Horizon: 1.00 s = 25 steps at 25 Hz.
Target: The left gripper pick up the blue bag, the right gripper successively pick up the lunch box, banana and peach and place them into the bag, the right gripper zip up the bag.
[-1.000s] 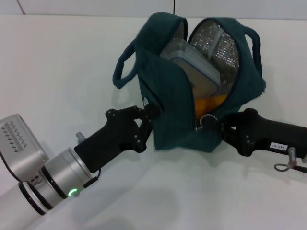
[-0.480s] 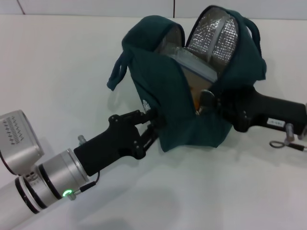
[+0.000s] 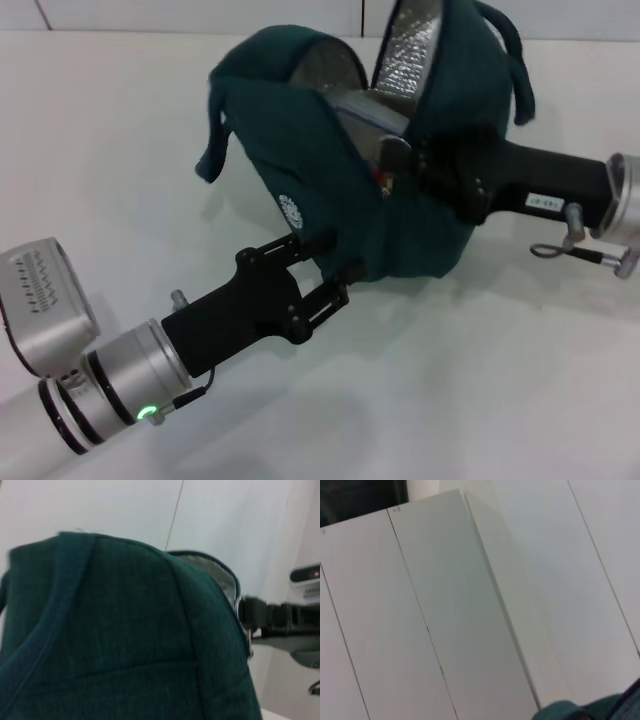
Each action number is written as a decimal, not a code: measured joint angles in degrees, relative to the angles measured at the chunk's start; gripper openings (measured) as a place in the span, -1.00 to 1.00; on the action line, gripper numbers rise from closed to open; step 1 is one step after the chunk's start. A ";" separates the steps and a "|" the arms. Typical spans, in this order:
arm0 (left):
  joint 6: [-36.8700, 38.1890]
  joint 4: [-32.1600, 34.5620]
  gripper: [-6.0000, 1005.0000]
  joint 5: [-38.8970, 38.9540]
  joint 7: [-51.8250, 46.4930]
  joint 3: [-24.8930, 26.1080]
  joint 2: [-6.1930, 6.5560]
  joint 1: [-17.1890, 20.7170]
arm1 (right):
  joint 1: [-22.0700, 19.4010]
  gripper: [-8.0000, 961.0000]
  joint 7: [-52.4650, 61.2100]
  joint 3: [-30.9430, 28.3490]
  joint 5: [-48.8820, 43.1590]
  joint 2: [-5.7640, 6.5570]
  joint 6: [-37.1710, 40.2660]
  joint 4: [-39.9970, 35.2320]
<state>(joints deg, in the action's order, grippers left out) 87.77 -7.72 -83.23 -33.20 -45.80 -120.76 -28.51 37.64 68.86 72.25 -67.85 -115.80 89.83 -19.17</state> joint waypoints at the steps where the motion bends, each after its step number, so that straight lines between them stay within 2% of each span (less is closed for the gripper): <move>1: -0.28 -0.47 -0.10 0.13 0.84 0.41 -0.01 -0.10 | 0.41 -0.96 0.20 -0.01 0.37 -0.08 -0.09 -0.01; 11: -2.85 -7.53 -0.04 0.25 16.50 10.67 0.00 -0.37 | 0.95 -0.96 0.47 0.10 0.63 -0.04 -0.70 0.38; 17: -3.33 -7.88 -0.04 0.27 17.49 12.26 0.00 -0.71 | 0.73 -0.96 0.05 0.03 1.40 -0.05 -0.77 0.12; 24: -4.38 -6.95 -0.03 -1.11 18.75 11.73 0.00 -1.61 | 1.01 -0.96 0.25 0.03 2.58 -0.11 -2.50 0.08; 25: -4.56 -6.84 -0.09 -1.28 18.88 11.73 0.00 -1.61 | 0.99 -0.96 0.25 0.03 2.95 -0.12 -3.02 0.09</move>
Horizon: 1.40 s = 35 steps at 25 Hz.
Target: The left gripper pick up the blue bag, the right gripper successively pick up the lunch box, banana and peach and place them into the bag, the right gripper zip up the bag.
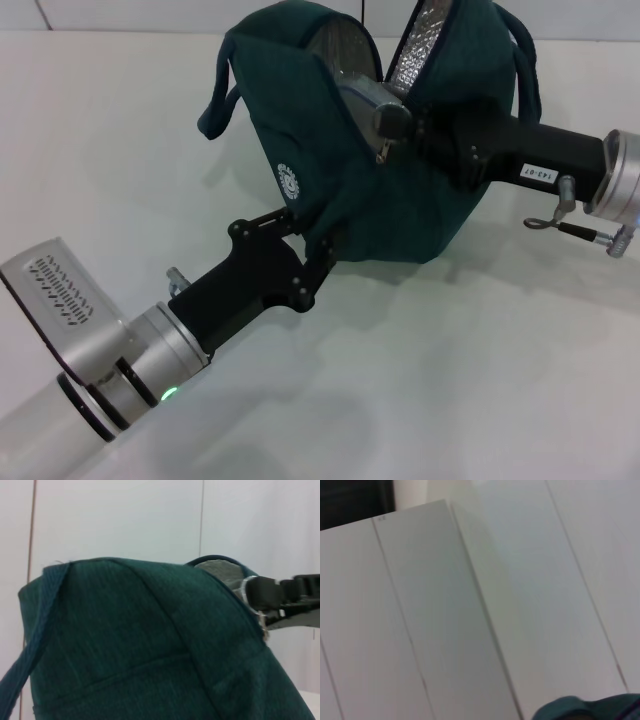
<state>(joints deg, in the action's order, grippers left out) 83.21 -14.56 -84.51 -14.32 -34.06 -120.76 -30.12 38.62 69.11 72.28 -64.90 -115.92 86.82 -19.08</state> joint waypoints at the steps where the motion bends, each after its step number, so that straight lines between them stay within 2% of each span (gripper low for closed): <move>1: -0.22 0.05 -0.15 -0.20 0.03 0.00 0.00 -0.01 | -0.02 -0.96 0.00 -0.01 0.29 -0.01 -0.40 0.08; 10: -1.14 -0.42 -0.57 -0.55 2.08 0.04 0.00 -0.10 | 0.16 -0.96 0.24 0.02 1.51 -0.11 -1.33 0.32; 18: -3.28 -1.08 -0.74 -1.63 3.89 0.06 0.00 -0.30 | 0.20 -0.96 0.24 0.35 3.54 -0.20 -1.15 0.44; 35: -5.38 -0.75 -0.81 -3.64 4.61 -0.04 0.00 -0.68 | -0.19 -0.96 0.25 0.51 6.49 -0.27 -0.58 0.46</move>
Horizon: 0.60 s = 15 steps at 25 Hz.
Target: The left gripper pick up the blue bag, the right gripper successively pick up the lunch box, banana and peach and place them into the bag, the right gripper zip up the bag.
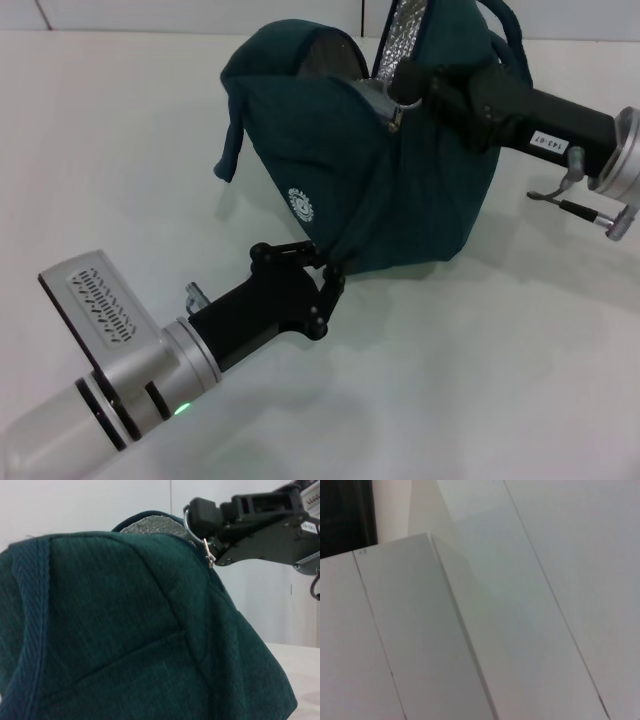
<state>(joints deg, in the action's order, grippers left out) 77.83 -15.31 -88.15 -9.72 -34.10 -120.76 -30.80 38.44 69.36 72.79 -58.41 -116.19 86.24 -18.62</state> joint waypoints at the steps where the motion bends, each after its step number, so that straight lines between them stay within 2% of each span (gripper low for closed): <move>1: -0.04 -0.04 -0.81 -0.02 0.29 0.00 0.00 0.00 | 0.00 -0.96 -0.04 0.03 0.16 0.00 -0.01 0.00; 6: -0.01 -0.19 -0.81 -0.12 0.57 0.16 0.01 0.05 | 0.05 -0.96 -0.14 0.95 0.06 0.01 -0.33 -0.01; 12: 1.92 -0.40 -0.82 0.61 0.05 1.42 0.00 0.06 | 0.01 -0.96 -0.41 5.31 -0.07 0.16 -0.59 -0.07; 15: 3.73 -0.45 -0.72 0.85 -1.14 3.14 0.00 0.29 | -0.34 -0.96 -0.60 6.71 -0.32 0.42 -0.56 -0.08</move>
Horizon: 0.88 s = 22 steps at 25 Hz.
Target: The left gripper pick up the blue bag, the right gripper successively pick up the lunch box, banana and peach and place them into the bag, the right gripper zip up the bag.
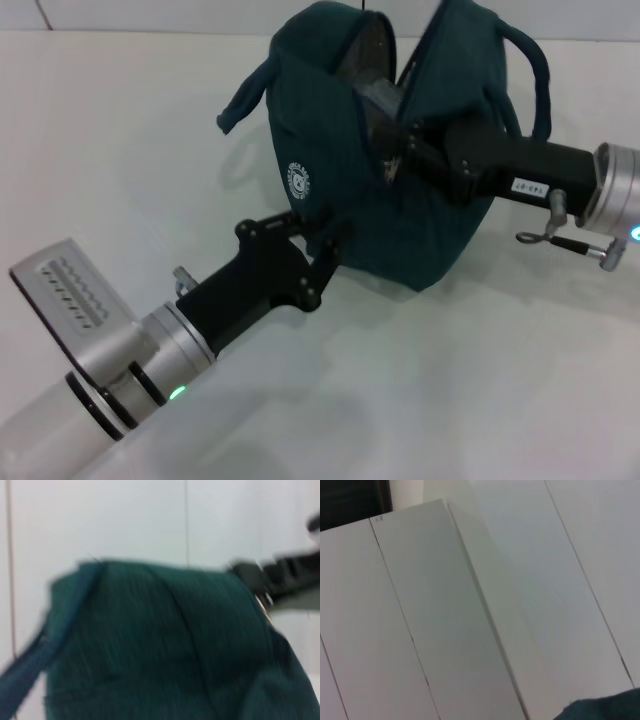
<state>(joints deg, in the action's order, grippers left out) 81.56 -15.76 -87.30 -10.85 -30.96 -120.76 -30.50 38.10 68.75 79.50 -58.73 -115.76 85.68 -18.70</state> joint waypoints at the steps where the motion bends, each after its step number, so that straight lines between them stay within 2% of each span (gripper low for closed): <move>1: 0.73 0.01 -0.68 0.18 -0.83 0.41 0.00 0.09 | -0.19 -0.96 -0.03 0.07 -0.13 0.05 0.07 -0.04; 8: 5.49 0.68 -0.44 0.69 -6.83 -0.07 0.01 0.16 | -1.29 -0.96 0.06 0.10 -1.05 0.42 0.62 -0.73; 14: 7.01 0.73 0.00 -1.50 -10.61 -0.71 0.01 -0.27 | -1.32 -0.96 -0.18 -0.17 -1.06 0.23 0.62 -1.23; 22: 6.95 -0.53 0.00 -1.83 -11.74 -0.21 0.00 -0.97 | -0.09 -0.96 2.81 0.44 -0.78 -0.14 0.52 -1.84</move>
<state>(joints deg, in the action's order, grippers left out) 88.51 -16.30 -89.13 -22.60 -31.17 -120.76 -31.47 38.00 71.57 79.94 -59.52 -115.90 86.20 -20.54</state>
